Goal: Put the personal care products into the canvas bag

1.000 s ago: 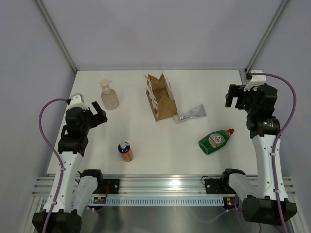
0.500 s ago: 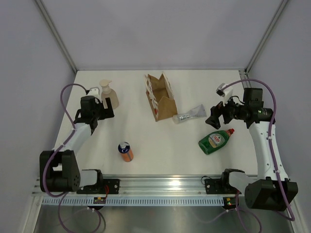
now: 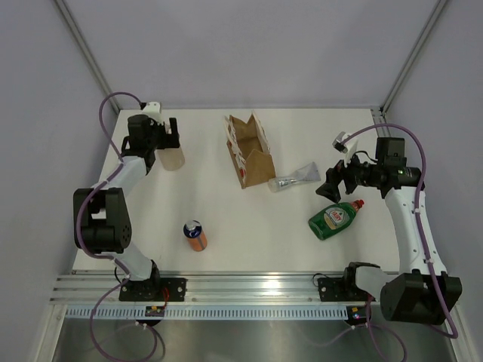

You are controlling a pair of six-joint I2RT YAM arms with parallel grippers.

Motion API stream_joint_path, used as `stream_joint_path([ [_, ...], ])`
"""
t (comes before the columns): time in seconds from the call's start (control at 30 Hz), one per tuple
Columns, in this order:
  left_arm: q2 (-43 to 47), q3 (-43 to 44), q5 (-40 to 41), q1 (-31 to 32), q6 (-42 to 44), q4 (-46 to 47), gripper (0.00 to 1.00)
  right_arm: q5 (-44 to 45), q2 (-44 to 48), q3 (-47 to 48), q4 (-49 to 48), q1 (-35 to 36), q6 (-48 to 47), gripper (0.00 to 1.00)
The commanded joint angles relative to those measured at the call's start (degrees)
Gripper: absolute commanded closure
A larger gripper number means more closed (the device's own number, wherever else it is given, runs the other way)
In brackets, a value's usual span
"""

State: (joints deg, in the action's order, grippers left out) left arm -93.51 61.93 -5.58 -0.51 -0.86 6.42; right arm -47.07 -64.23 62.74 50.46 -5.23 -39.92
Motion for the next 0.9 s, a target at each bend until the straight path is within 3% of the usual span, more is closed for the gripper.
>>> stream_joint_path([
  [0.0, -1.58, 4.16, -1.18, -0.1, 4.2, 4.92, 0.01, -1.36, -1.16, 0.63, -1.06, 0.14, -1.21, 0.0],
  [0.3, -6.33, 3.9, -3.12, 0.08, 2.8, 8.88, 0.07, 0.4, -3.36, 3.0, -0.36, 0.05, -1.39, 0.0],
  [0.4, -6.77, 4.16, -3.03, 0.08, 2.62, 9.4, 0.19, 0.4, -3.89, 3.53, 0.08, 0.05, -1.56, 0.01],
  [0.5, -6.59, 4.78, -3.11, 0.16, 2.62, 9.49, 0.42, 0.14, -4.15, 3.09, -0.53, 0.05, -0.6, 0.0],
  [0.53, -6.51, 5.39, -3.29, 0.08, 2.45, 9.23, 0.58, -0.21, -4.15, 3.0, -0.62, 0.05, -0.33, 0.01],
  [0.63, -5.45, 5.57, -4.87, 0.16, 1.92, 9.05, 0.74, -0.74, -3.98, 2.57, -0.62, 0.05, 0.28, 0.0],
  [0.67, -5.01, 5.66, -5.57, 0.08, 1.31, 8.88, 0.84, -0.83, -3.8, 2.39, -0.62, 0.05, 0.28, 0.0],
  [0.77, -1.94, 5.31, -8.82, 0.07, -0.79, 7.3, 1.0, -0.66, -3.19, 1.77, -0.45, 0.05, 0.37, 0.01],
  [0.87, 2.36, 4.25, -11.02, 1.47, -2.91, 5.89, 1.0, -0.66, -2.83, 1.42, -0.36, 0.05, 0.72, 0.0],
])
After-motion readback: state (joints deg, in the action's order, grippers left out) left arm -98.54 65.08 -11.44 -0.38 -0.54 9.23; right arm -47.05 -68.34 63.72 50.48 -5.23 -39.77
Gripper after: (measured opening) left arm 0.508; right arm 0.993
